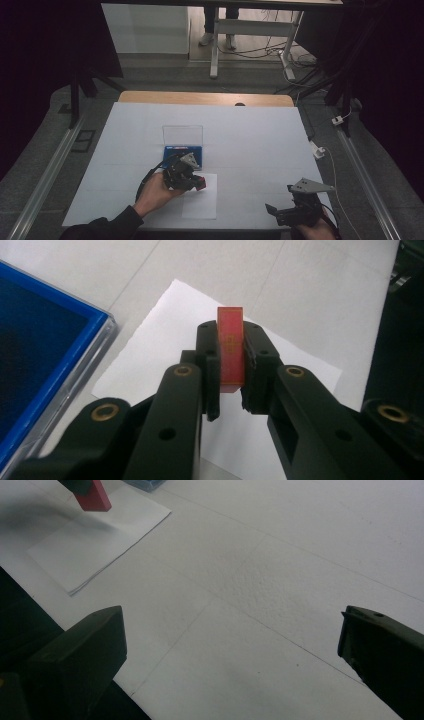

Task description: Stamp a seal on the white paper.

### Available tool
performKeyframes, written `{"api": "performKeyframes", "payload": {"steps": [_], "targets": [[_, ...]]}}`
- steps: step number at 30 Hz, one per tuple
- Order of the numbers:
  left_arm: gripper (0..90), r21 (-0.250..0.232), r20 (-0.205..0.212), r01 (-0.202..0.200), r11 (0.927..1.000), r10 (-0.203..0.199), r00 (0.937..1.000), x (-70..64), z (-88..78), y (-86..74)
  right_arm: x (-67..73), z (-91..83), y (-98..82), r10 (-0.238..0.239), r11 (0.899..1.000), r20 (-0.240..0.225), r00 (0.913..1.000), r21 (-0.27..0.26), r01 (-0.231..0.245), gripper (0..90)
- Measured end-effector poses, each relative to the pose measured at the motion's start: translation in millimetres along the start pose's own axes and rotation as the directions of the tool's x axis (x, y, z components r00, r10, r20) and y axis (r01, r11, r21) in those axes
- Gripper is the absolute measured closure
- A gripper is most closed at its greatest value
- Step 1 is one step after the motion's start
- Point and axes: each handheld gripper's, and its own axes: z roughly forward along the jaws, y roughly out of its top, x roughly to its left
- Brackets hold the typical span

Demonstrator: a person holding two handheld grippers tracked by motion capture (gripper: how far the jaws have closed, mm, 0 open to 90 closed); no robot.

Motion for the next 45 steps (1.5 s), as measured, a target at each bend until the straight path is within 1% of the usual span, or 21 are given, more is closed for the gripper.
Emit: {"api": "performKeyframes", "payload": {"steps": [9, 13, 15, 19, 22, 27, 29, 33, 37, 39, 41, 42, 44, 45], "targets": [[80.2, 0.023, -0.002, 0.001, 0.9997, -0.001, 1.0000, -0.7, 9.6, -2.0, -0.4, -0.3, -0.1, 0.003, 1.000, -0.002, 1.0000, 0.000, -0.003, 0.0], [80.2, 0.042, -0.005, -0.009, 0.9991, 0.009, 0.9999, -2.0, 15.0, -2.8, -0.3, -0.3, -0.1, 0.002, 1.000, -0.002, 1.0000, -0.001, -0.002, 0.0], [80.2, 0.053, -0.013, -0.017, 0.9984, 0.018, 0.9998, -3.2, 17.1, -3.0, -0.3, -0.3, -0.1, 0.003, 1.000, -0.002, 1.0000, -0.001, -0.003, 0.0], [80.3, 0.053, -0.028, -0.045, 0.9976, 0.046, 0.9985, -5.5, 18.0, -3.9, -0.4, -0.4, -0.1, 0.003, 1.000, -0.002, 1.0000, 0.000, -0.003, 0.0], [80.5, 0.043, -0.041, -0.049, 0.9978, 0.051, 0.9979, -8.5, 18.9, -5.2, -0.3, -0.3, -0.1, 0.002, 1.000, -0.003, 1.0000, -0.001, -0.002, 0.0], [80.6, 0.044, -0.082, -0.070, 0.9966, 0.073, 0.9940, -15.8, 20.2, -6.4, -0.1, 0.0, 0.0, 0.001, 1.000, -0.002, 1.0000, 0.001, -0.001, 0.0], [80.6, 0.046, -0.092, -0.074, 0.9962, 0.078, 0.9928, -17.2, 20.4, -6.6, 0.0, 0.2, 0.1, 0.001, 1.000, -0.002, 1.0000, 0.002, -0.001, 0.0], [80.6, 0.034, -0.074, -0.050, 0.9982, 0.052, 0.9959, -14.0, 20.2, -8.0, 0.5, 0.2, 0.2, 0.001, 1.000, 0.002, 1.0000, 0.003, -0.001, 0.0], [80.6, 0.020, -0.039, -0.008, 0.9998, 0.009, 0.9992, -7.9, 19.8, -9.3, 0.6, 0.3, 0.2, 0.000, 1.000, 0.002, 1.0000, 0.004, 0.000, 0.0], [80.7, 0.018, -0.029, 0.001, 0.9998, -0.001, 0.9996, -6.2, 19.7, -9.7, 0.7, 0.3, 0.2, -0.001, 1.000, 0.002, 1.0000, 0.004, 0.001, 0.0], [80.7, 0.018, -0.031, 0.005, 0.9998, -0.005, 0.9995, -6.5, 19.9, -9.7, 0.7, 0.3, 0.2, -0.001, 1.000, 0.002, 1.0000, 0.004, 0.001, 0.0], [80.7, 0.018, -0.036, 0.001, 0.9998, 0.000, 0.9993, -7.6, 20.0, -9.8, 0.7, 0.3, 0.2, -0.001, 1.000, 0.001, 1.0000, 0.004, 0.001, 0.0], [80.7, 0.017, -0.053, -0.001, 0.9999, 0.002, 0.9986, -10.6, 20.5, -9.7, 0.7, 0.3, 0.2, 0.000, 1.000, 0.001, 1.0000, 0.004, 0.000, 0.0], [80.6, 0.019, -0.064, -0.009, 0.9998, 0.010, 0.9979, -12.6, 20.6, -9.5, 0.8, 0.3, 0.2, -0.001, 1.000, 0.002, 1.0000, 0.004, 0.001, 0.0]]}}
